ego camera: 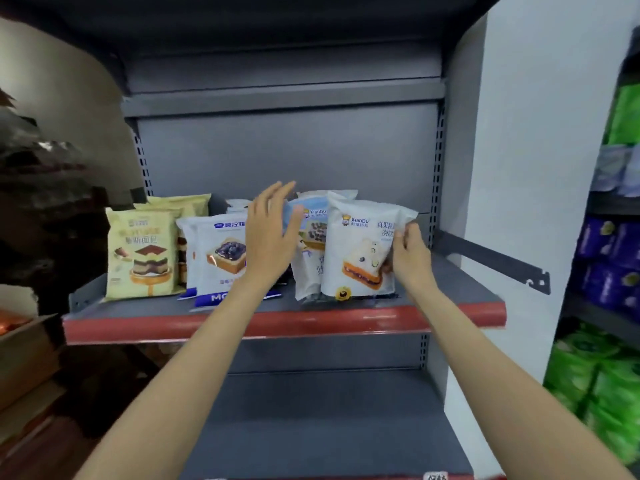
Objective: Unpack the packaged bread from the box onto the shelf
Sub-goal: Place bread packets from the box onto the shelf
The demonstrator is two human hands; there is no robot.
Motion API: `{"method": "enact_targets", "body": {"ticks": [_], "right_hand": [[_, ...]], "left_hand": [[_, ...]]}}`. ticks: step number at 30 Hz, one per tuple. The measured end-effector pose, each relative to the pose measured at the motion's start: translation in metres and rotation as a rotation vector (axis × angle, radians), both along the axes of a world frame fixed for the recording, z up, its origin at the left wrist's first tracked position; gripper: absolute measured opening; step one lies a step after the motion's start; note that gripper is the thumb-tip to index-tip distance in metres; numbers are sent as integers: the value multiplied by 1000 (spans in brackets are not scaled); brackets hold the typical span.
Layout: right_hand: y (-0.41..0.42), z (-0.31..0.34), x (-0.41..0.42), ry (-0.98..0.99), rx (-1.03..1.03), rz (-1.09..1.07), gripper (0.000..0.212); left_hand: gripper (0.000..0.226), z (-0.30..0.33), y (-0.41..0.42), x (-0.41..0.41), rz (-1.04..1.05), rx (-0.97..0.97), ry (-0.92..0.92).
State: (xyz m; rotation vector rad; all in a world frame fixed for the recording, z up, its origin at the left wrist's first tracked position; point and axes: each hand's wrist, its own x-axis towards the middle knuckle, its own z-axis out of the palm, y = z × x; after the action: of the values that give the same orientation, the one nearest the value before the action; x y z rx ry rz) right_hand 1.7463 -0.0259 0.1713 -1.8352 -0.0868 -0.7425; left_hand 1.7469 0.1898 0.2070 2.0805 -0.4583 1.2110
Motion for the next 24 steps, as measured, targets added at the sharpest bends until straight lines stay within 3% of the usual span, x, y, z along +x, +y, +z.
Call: {"method": "enact_targets", "body": {"ticks": [2,5,11,14,16,19,24], "right_hand": [[5,2,6,32,-51,-50,12],[18,7,13,113,-120,-64,10],[42,10,17,247,-9,56,13],[47,10,8,252,130,167,12],[46,3,2,194,166,182,25],[42,-10,-18,83,108,103,47],[41,-35,-76,-167,-23,9,43]], "left_hand": [[69,-23,0,-27,-191,-188,155],[106,-47,-9,-43,-280,-113,428],[114,-46,2,-9,-305,-42,566],[103,-41,9,-17,-338,-48,521],[103,-46,10,-23,-289,-43,421],[100,-57,9,-39,-170,-51,349],[61,-61,4,-77,-82,-80,182]]}}
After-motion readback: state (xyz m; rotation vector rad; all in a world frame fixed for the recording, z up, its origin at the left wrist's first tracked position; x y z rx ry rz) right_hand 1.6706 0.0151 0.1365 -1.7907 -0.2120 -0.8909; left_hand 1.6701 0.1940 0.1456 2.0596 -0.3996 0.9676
